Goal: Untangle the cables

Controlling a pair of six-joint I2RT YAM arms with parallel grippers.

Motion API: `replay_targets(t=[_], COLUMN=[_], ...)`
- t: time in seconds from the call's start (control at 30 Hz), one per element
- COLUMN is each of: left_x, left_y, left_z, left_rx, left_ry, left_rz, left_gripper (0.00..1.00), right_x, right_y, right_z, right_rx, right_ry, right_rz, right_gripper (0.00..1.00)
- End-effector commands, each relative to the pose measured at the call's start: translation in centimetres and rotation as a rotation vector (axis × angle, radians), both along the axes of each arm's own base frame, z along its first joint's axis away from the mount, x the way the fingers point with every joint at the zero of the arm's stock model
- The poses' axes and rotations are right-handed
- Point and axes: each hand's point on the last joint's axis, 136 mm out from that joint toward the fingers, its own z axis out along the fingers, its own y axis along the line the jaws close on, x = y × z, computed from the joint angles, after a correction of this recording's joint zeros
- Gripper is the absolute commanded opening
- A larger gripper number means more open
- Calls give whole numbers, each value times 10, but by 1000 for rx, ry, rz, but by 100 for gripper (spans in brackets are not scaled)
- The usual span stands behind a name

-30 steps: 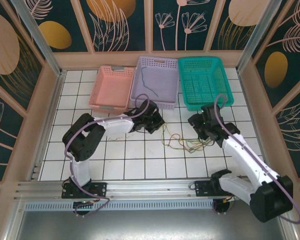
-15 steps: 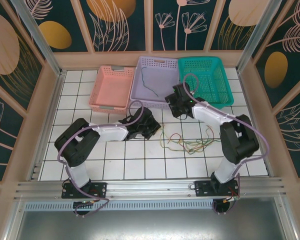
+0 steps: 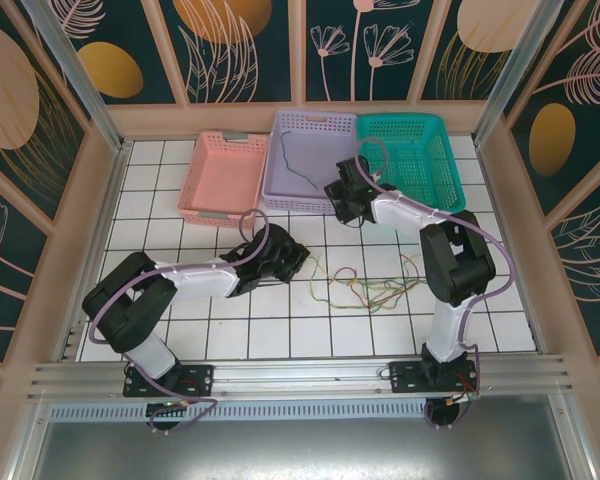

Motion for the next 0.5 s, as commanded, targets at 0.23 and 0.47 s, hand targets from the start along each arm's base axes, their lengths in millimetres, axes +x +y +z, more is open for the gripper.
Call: replay_targets(t=[0.23, 0.47], left_x=[9, 10], left_y=[0, 1], left_z=[30, 38], left_rx=[-135, -131], left_ry=[-42, -52], left_rz=[103, 116], left_gripper=[0, 0], right_x=[-81, -187], right_y=[-52, -77], right_z=[70, 35], right_rx=[-82, 50], right_ry=[-81, 136], right_rz=[2, 14], right_gripper=[59, 64])
